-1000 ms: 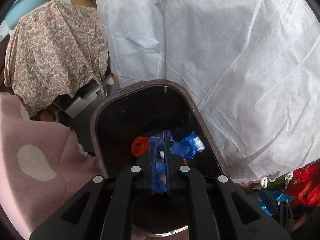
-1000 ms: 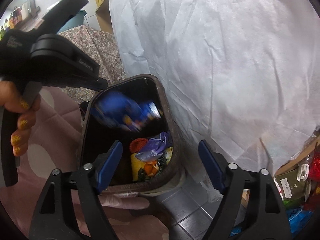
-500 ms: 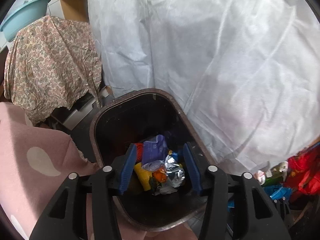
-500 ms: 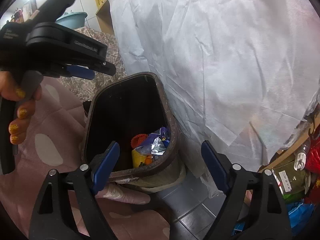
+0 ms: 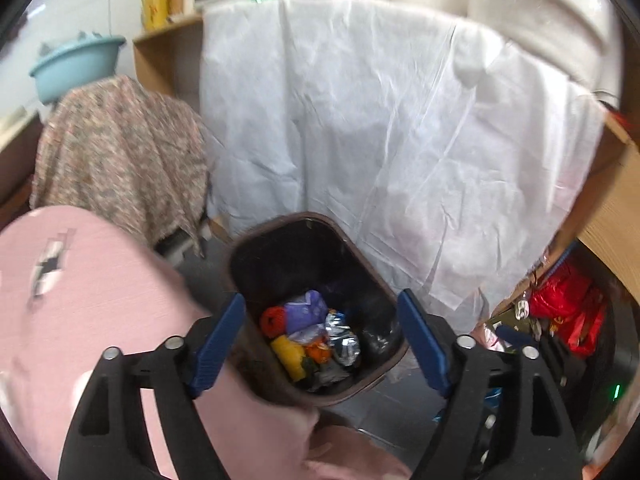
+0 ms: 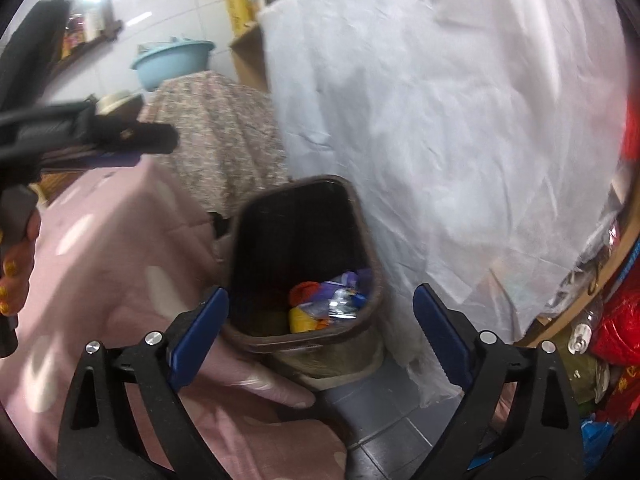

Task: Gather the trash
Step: 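Move both tools back to the table toward the tissue and clear container, then grasp the white tissue with the left tool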

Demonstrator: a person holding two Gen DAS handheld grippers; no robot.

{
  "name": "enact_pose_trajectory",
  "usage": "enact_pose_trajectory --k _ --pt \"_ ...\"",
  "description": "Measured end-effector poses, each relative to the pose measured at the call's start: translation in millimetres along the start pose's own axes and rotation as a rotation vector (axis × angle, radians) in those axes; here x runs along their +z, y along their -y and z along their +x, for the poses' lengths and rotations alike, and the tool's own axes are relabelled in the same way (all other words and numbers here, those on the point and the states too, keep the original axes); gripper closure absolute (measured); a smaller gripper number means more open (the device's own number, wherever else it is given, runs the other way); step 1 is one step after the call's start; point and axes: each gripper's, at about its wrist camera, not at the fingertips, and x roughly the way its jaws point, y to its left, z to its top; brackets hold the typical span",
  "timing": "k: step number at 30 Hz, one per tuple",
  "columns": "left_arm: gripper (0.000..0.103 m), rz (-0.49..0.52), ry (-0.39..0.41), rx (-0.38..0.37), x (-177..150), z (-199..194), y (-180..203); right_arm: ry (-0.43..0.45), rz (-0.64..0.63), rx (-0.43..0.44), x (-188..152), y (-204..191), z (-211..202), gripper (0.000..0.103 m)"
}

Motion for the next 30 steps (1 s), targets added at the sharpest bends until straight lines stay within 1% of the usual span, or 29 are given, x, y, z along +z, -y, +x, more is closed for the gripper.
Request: enact_pose_trajectory --k 3,7,11,15,19,20,23,24,26,28,30 --pt "0.019 0.003 0.046 0.038 -15 -33 -20 0.007 -0.036 0.043 3 -23 -9 0.010" --pt "0.016 -0.020 0.096 0.127 -35 -71 -55 0.016 -0.080 0.101 7 -53 -17 0.010" --pt "0.015 -0.118 0.128 0.186 -58 -110 -100 0.014 -0.136 0.166 11 -88 -23 0.010" --pt "0.015 -0.206 0.160 0.258 -82 -148 -145 0.014 -0.200 0.210 15 -123 -31 0.010" --pt "0.015 -0.290 0.167 0.350 -100 -172 -190 0.013 -0.266 0.249 16 -156 -39 0.010" --pt "0.016 -0.315 0.165 0.362 -103 -175 -202 0.012 -0.282 0.259 16 -165 -40 0.010" --pt "0.024 -0.422 0.145 0.368 -114 -180 -238 0.006 -0.315 0.285 14 -185 -45 0.010" --pt "0.028 -0.456 0.126 0.358 -116 -178 -250 0.006 -0.330 0.294 13 -192 -47 0.010" --pt "0.031 -0.503 0.096 0.321 -119 -173 -267 0.006 -0.354 0.306 12 -206 -51 0.010" --pt "0.032 -0.530 0.073 0.272 -119 -166 -276 0.004 -0.371 0.316 12 -216 -53 0.010" --pt "0.033 -0.529 0.055 0.272 -116 -158 -282 0.002 -0.383 0.323 13 -227 -55 0.010"
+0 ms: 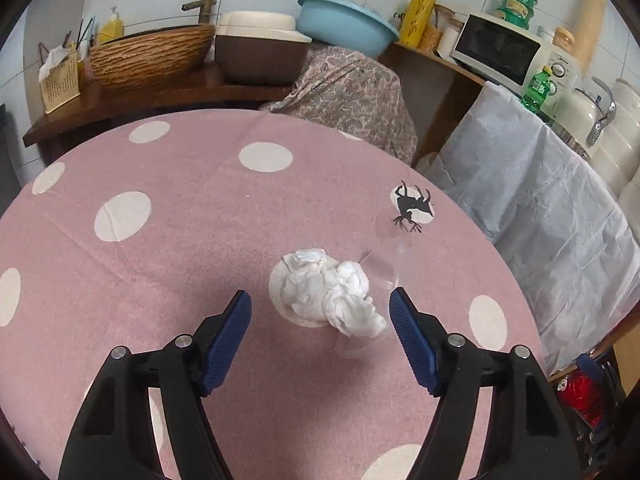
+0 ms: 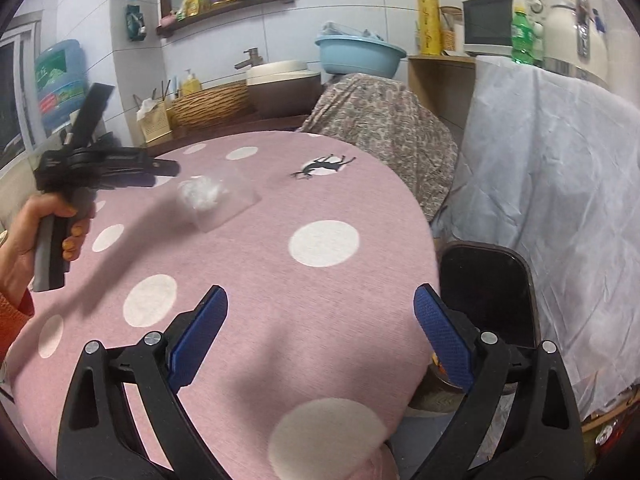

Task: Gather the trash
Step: 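Grasp the white tissue with the left tool, then grasp the clear plastic container with the right tool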

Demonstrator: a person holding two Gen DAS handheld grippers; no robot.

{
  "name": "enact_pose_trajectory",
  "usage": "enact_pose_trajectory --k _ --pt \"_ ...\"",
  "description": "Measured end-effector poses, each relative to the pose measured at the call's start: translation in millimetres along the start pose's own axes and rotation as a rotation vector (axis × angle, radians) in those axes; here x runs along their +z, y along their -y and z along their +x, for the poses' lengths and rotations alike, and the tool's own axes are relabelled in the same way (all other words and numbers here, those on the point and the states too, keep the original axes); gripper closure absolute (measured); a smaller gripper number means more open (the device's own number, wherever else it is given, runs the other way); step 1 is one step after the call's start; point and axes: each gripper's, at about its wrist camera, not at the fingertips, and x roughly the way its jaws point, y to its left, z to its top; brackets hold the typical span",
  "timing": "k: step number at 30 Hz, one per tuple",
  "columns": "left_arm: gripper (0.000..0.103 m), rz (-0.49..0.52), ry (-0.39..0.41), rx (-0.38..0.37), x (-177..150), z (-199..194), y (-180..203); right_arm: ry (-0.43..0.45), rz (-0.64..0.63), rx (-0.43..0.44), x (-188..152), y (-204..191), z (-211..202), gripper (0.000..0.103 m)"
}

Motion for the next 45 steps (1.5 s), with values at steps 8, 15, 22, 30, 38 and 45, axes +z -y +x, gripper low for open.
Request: enact_pose_trajectory --k 8,15,22,30,38,45 --pt "0.046 -0.006 -0.117 -0.023 4 38 -9 -0.001 -0.033 0.035 16 -30 6 0.010" --pt "0.082 -0.034 -0.130 -0.052 0 40 -11 0.015 -0.031 0.078 35 -43 14 0.010" --pt "0.090 -0.032 -0.056 -0.050 -4 13 -12 -0.047 0.103 0.184 70 -48 51 0.010" --pt "0.090 -0.005 0.059 0.046 -2 -26 -25 -0.181 0.193 0.190 105 -77 122 0.010" --pt "0.090 -0.011 0.070 0.079 -10 -36 -43 -0.306 0.278 0.164 107 -99 174 0.010" --pt "0.090 -0.012 0.065 0.075 -15 -35 -50 -0.357 0.311 0.132 104 -102 194 0.010"
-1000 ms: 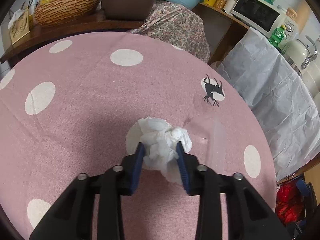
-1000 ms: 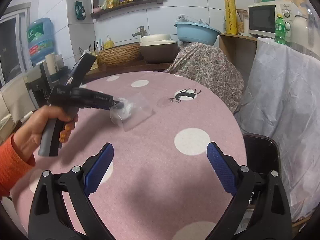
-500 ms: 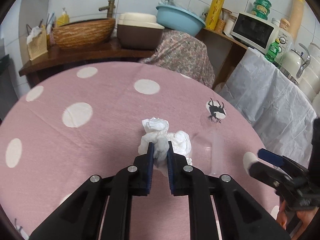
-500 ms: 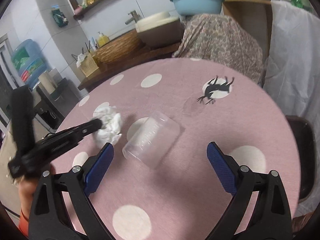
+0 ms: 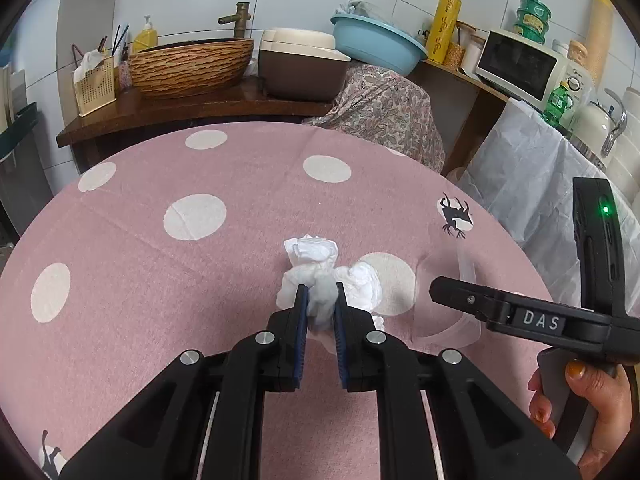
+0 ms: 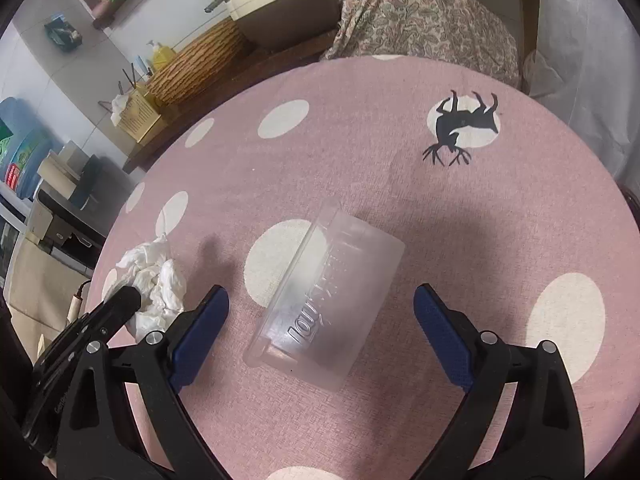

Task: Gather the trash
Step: 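Grasp the clear plastic container with the right tool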

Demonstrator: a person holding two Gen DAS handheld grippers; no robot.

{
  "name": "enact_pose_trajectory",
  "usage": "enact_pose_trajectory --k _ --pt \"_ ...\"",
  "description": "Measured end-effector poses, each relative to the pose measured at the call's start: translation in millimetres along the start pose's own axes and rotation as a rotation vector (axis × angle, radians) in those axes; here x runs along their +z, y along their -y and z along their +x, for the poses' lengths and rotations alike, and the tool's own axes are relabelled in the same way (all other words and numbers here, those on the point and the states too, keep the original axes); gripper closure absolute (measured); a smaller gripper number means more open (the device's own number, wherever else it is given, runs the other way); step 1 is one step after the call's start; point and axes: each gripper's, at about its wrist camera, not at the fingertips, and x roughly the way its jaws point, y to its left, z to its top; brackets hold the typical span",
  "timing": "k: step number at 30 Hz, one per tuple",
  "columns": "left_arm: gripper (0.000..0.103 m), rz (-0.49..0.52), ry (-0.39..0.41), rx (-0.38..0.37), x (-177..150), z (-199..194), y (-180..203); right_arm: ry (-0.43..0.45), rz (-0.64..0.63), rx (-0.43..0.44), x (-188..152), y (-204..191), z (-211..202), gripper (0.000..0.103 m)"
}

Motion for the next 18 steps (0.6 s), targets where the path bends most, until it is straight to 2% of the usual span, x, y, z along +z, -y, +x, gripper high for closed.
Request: enact_pose_trajectory --k 3,8,12,18 --pt "0.090 0.004 -0.004 -0.003 -2 2 1 -0.023 0.006 -0.007 2 -1 8 0.010" --pt "0.090 0.021 -0.008 0.002 -6 5 4 -0.038 -0.007 -0.025 1 -3 16 0.029" --pt "0.090 0.028 -0.014 -0.001 -9 6 6 -0.051 -0.032 0.000 -1 -2 17 0.059" --pt "0.090 0.031 -0.021 -0.016 -11 5 11 -0.030 -0.079 0.060 -11 6 5 0.061"
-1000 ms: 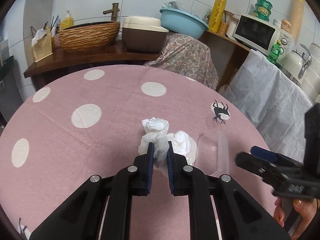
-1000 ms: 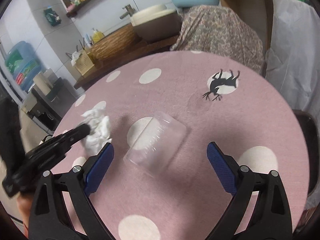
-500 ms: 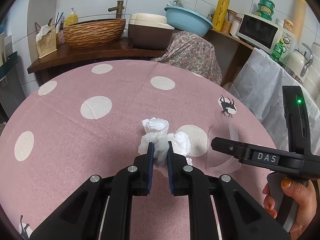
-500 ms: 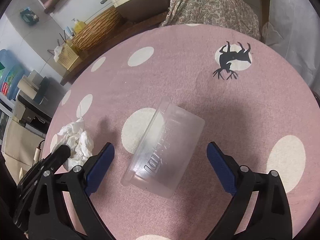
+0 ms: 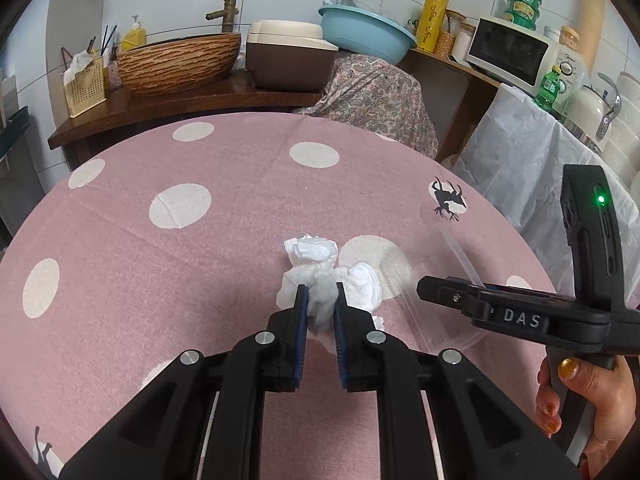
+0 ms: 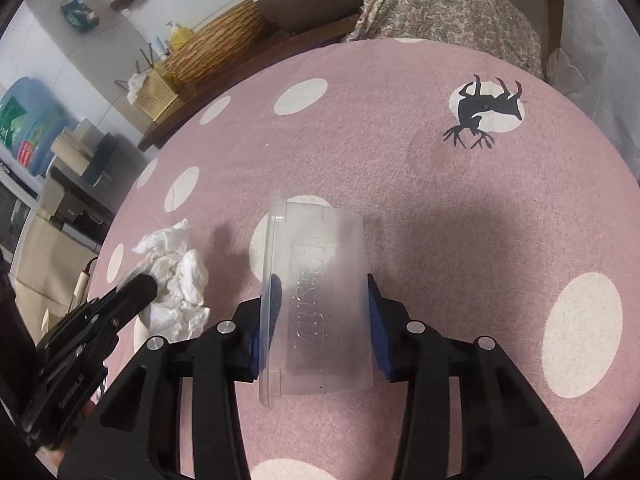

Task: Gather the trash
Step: 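Grasp the clear plastic container with the right tool, then carry the tissue and clear container over the black bin with both tools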

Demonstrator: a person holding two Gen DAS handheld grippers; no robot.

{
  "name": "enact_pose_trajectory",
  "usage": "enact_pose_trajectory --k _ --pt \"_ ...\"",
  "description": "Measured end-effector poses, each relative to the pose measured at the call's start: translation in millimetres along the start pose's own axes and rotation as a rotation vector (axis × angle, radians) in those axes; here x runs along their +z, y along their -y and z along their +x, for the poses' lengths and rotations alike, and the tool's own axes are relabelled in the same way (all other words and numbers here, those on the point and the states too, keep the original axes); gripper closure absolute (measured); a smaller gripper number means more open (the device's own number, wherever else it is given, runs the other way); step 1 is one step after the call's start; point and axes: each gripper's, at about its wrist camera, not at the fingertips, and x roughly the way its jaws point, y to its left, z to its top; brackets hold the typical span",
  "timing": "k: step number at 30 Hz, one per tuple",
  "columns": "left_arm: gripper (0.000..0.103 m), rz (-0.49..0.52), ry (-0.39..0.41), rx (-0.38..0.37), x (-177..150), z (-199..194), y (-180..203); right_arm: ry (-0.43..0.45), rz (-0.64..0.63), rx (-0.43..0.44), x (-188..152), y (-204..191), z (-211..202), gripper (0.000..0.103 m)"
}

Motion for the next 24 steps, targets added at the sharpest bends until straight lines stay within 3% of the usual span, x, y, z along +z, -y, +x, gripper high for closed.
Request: enact_pose_trajectory --k 6,13,19,24 --pt "0.090 0.013 -0.005 -0.033 -6 -4 14 0.053 -0.076 0.054 -17 6 -27 0.061" --pt "0.090 0.056 -0.007 -0.103 -20 -15 49 0.164 -0.176 0.007 -46 27 -78 0.061" --pt "0.090 0.147 -0.018 -0.187 -31 -22 107 0.264 -0.183 -0.038 -80 70 -137 0.061" --pt "0.090 0.234 -0.030 -0.270 -39 -20 169 0.364 -0.106 -0.122 -108 128 -191 0.061"
